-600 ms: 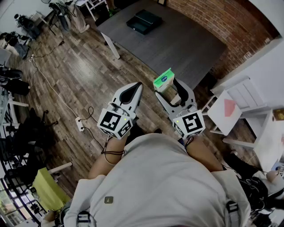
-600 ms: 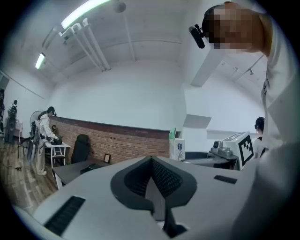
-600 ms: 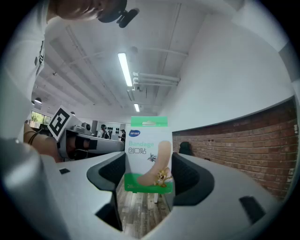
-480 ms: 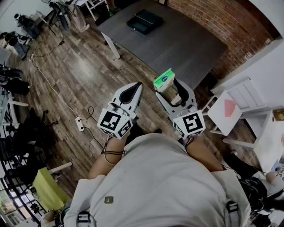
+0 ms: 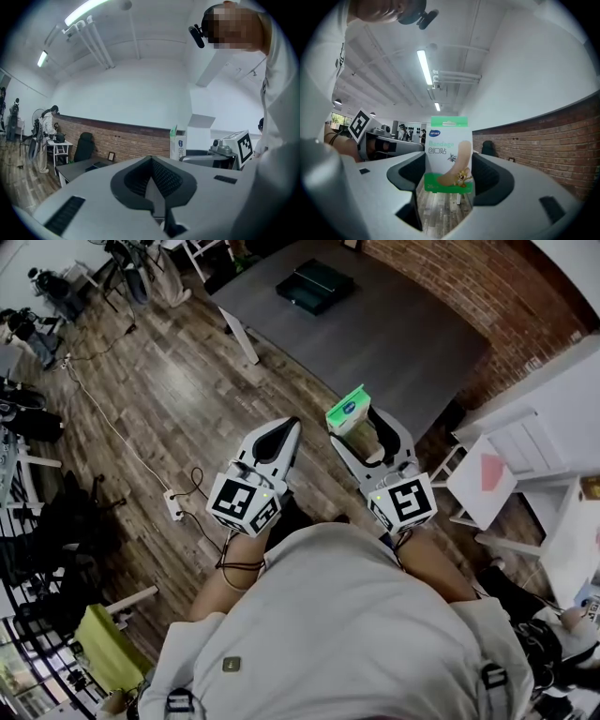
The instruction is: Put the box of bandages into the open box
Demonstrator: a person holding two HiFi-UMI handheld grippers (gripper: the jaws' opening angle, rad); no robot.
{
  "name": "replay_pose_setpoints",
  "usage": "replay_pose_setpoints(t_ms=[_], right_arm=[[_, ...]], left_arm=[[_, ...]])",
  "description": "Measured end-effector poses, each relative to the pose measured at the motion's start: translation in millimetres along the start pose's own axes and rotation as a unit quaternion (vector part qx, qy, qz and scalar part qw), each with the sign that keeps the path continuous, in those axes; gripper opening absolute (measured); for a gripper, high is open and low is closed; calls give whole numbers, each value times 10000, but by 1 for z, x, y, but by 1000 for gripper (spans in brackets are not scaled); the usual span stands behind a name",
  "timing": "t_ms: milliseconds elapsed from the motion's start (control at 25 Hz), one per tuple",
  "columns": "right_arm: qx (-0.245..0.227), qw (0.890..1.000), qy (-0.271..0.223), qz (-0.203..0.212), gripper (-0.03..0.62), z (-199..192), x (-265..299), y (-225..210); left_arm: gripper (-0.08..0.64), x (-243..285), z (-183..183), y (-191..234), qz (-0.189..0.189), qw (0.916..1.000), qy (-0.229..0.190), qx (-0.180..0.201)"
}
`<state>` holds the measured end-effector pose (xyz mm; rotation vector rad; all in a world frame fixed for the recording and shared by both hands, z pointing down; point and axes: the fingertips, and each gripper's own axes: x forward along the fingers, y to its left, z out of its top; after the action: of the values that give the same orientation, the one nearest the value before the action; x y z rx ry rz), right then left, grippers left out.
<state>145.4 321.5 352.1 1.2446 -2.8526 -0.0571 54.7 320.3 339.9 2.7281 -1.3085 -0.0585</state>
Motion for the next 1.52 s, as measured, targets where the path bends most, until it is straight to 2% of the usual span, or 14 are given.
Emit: replay_pose_setpoints(t_ms=[240, 560, 880, 1160, 1520], right_arm=[[177, 9998, 103, -47, 305, -4, 60, 8], [140, 9994, 118, -305, 305, 7, 159, 26], [244, 9983, 267, -452, 305, 2, 219, 34], [327, 9980, 367, -387, 305, -16, 258, -8], [331, 9984, 416, -191, 305, -24, 324, -106]], left_arm=[[15, -3, 1, 61, -32, 10000, -19, -80], [15, -16, 25, 167, -214, 9997, -44, 50], [15, -12, 31, 229, -423, 9991, 37, -68], [15, 35, 23, 258, -409, 9989, 136, -197], [15, 136, 29, 310, -239, 9995, 175, -147]])
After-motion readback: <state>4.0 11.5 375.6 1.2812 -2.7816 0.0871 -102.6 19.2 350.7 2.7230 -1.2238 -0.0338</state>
